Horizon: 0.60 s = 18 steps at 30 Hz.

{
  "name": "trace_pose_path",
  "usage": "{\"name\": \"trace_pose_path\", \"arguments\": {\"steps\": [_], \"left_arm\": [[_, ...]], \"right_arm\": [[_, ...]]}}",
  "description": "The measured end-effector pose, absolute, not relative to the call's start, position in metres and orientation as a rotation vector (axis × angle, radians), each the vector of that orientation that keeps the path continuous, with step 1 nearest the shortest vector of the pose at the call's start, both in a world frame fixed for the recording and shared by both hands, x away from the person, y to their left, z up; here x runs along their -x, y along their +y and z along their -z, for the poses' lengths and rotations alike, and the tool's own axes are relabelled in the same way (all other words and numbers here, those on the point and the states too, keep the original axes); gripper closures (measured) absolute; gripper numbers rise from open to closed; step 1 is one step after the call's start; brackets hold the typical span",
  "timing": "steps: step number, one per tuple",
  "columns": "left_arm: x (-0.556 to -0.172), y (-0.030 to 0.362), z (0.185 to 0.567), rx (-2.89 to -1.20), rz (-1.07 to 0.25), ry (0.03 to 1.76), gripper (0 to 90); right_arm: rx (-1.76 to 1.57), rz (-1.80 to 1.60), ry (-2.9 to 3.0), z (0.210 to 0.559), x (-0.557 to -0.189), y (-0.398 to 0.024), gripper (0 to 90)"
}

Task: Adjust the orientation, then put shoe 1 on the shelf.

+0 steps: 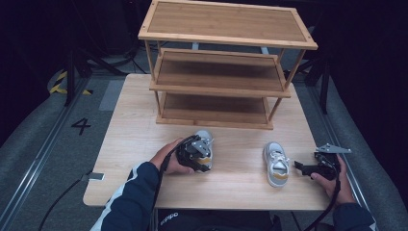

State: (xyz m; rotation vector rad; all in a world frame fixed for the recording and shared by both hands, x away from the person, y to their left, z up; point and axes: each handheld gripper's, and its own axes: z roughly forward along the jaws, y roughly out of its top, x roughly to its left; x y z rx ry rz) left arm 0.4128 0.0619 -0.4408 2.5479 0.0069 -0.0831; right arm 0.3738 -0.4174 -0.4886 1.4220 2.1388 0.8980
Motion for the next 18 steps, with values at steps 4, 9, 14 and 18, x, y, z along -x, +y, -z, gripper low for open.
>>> {"name": "trace_pose_path", "arguments": {"steps": [4,9,14,18], "left_arm": [[-0.416,0.062,0.439,-2.571,0.072,-0.015,70.4],[-0.424,0.066,0.431,-2.569,0.054,-0.032,70.5],[-0.438,0.07,0.425,-2.582,0.034,-0.035,70.3],[-0.453,0.073,0.421,-2.554,0.017,0.0,70.4]], "right_arm": [[-1.422,-0.898,2.137,0.489,-0.374,-0.417,0.5],[-1.419,-0.898,2.134,0.489,-0.373,-0.418,0.5],[-1.419,-0.898,2.132,0.489,-0.373,-0.418,0.5],[-1.424,-0.9,2.13,0.489,-0.372,-0.418,0.5]]}}
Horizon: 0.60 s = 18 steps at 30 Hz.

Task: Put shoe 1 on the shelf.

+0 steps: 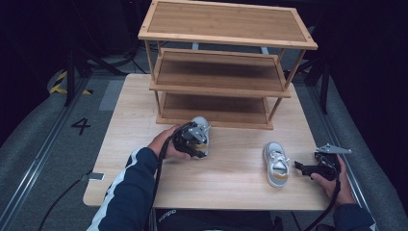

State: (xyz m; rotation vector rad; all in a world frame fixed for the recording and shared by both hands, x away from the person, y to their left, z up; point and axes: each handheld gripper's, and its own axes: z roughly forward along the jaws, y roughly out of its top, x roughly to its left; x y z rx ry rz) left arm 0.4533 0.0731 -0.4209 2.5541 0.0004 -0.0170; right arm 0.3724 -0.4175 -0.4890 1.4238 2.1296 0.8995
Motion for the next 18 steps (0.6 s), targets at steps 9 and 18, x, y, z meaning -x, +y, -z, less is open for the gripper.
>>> {"name": "trace_pose_path", "arguments": {"steps": [9,18], "left_arm": [[-0.5,0.073,0.417,-2.537,-0.052,0.033,70.2],[-0.516,0.062,0.42,-2.581,-0.049,0.023,69.7]], "right_arm": [[-1.423,-0.899,2.128,0.489,-0.372,-0.417,0.5],[-1.426,-0.897,2.123,0.489,-0.372,-0.417,0.6]]}}
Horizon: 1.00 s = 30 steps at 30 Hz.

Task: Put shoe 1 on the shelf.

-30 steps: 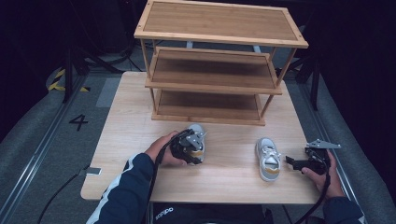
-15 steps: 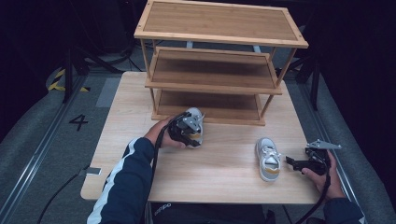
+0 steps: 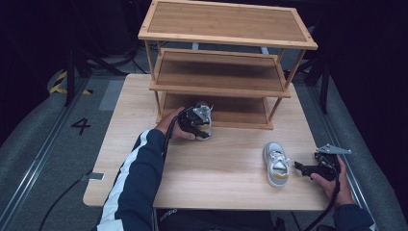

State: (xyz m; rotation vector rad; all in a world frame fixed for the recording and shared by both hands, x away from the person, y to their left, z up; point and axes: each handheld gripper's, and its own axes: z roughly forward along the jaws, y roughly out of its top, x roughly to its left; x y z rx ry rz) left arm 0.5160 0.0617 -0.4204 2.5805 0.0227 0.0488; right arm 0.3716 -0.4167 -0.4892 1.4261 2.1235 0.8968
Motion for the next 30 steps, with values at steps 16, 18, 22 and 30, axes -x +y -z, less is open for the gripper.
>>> {"name": "trace_pose_path", "arguments": {"steps": [16,18,22,30], "left_arm": [[-0.496,0.082,0.416,-2.404,-0.254,0.206,45.0],[-0.489,0.087,0.412,-2.346,-0.291,0.27,40.4],[-0.473,0.092,0.413,-2.285,-0.377,0.37,29.7],[-0.456,0.099,0.436,-2.236,-0.373,0.54,17.9]], "right_arm": [[-1.423,-0.895,2.13,0.489,-0.371,-0.417,0.6],[-1.425,-0.896,2.128,0.489,-0.371,-0.416,0.6],[-1.424,-0.896,2.129,0.489,-0.371,-0.416,0.5],[-1.425,-0.896,2.129,0.489,-0.371,-0.416,0.6]]}}
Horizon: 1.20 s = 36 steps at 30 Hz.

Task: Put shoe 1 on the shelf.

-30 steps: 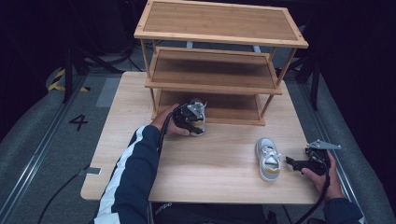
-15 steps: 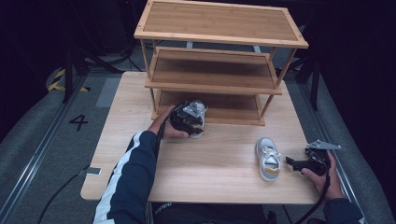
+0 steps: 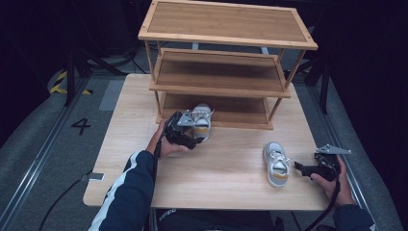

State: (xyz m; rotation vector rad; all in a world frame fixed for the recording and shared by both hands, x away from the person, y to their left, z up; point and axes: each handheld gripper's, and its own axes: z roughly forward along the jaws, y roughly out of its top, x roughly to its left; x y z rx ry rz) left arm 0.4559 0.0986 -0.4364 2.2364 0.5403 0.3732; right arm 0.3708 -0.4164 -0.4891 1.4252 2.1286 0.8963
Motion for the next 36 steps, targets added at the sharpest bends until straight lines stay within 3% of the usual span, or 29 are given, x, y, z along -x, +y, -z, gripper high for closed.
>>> {"name": "trace_pose_path", "arguments": {"steps": [6,10,17,20,36], "left_arm": [[-0.458,0.095,0.465,-2.261,-0.307,0.634,16.0],[-0.462,0.088,0.474,-2.301,-0.372,0.666,16.2],[-0.47,0.088,0.469,-2.198,-0.409,0.711,18.9],[-0.472,0.087,0.463,-2.145,-0.458,0.718,24.6],[-0.52,0.06,0.467,-2.14,-0.543,0.808,28.2]], "right_arm": [[-1.425,-0.897,2.128,0.489,-0.371,-0.416,0.5],[-1.425,-0.896,2.129,0.489,-0.371,-0.416,0.6],[-1.425,-0.896,2.128,0.489,-0.371,-0.416,0.5],[-1.425,-0.896,2.129,0.489,-0.371,-0.416,0.5],[-1.422,-0.897,2.13,0.489,-0.371,-0.416,0.6]]}}
